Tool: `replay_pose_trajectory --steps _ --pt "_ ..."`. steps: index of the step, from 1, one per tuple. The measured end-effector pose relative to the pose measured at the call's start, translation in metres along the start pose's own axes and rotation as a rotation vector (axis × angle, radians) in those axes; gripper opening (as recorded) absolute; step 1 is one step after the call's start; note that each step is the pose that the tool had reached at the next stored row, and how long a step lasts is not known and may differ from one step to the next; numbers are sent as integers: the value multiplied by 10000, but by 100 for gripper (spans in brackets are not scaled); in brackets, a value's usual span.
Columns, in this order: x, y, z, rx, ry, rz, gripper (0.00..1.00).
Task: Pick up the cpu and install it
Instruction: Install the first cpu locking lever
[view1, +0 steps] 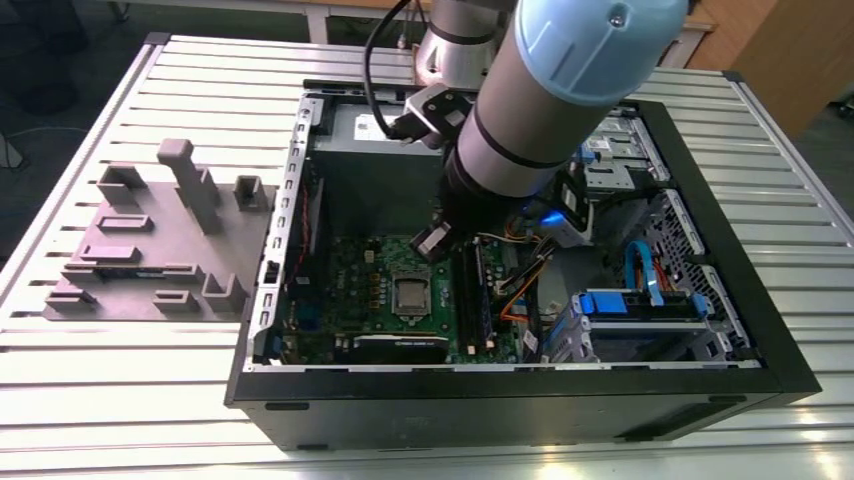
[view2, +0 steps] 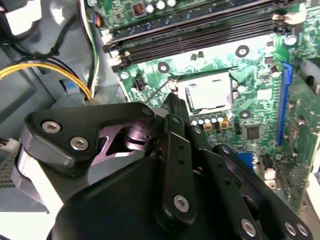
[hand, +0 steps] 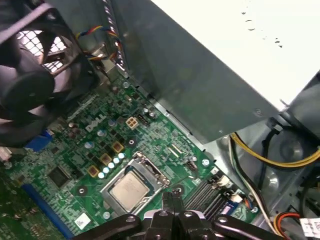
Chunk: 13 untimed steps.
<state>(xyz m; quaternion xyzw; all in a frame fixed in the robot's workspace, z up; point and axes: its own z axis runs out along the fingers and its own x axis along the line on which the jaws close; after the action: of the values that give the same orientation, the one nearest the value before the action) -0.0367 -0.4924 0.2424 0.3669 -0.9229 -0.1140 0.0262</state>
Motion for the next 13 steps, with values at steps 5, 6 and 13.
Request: replay_pose_trajectory --steps 5,6,13 --pt "-69 21 12 -1 0 -1 11" --pt "-77 22 14 -3 -3 -1 11" --pt "-185 35 33 -8 -6 -1 11"
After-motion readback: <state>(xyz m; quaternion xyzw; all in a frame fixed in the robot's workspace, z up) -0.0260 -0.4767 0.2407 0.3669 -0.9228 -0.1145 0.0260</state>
